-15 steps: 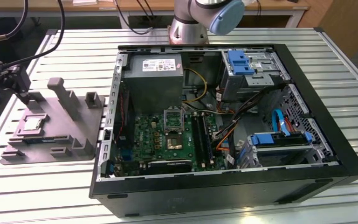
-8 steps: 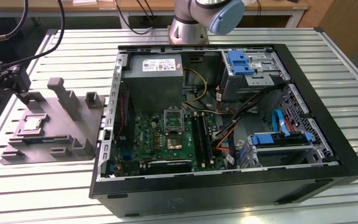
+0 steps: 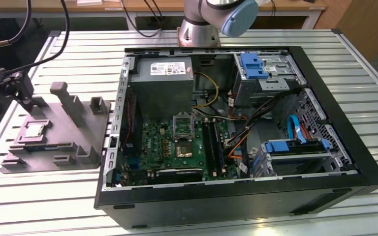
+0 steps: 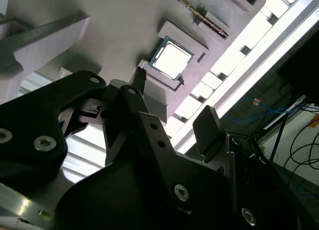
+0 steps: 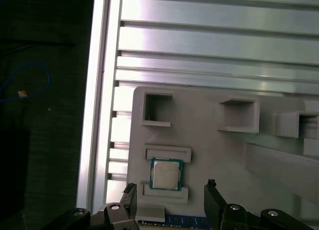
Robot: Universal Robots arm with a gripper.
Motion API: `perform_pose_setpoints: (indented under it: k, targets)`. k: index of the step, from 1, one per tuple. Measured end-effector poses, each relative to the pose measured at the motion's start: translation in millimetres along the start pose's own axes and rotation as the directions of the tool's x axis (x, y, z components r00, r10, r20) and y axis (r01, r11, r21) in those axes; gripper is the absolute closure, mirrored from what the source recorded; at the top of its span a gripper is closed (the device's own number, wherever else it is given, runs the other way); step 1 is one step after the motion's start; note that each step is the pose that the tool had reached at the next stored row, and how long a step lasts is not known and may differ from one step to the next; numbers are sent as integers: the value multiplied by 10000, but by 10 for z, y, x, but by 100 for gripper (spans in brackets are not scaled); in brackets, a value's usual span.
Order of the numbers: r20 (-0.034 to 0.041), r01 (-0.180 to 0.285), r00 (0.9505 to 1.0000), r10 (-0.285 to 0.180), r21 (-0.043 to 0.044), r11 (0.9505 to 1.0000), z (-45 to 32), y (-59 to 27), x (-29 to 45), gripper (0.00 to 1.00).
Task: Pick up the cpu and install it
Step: 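Pick up the cpu and move it towards the insertion slot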
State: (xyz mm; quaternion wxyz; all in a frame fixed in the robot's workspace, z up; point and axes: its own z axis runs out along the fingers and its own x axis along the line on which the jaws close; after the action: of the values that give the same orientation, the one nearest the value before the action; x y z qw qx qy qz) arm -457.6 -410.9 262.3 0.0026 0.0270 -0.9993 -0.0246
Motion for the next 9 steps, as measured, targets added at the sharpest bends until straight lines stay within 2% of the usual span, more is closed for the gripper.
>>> perform_pose_setpoints:
  k: [9]
  targets:
    - [8, -151, 9999, 151, -1, 9999, 163, -12, 13, 35]
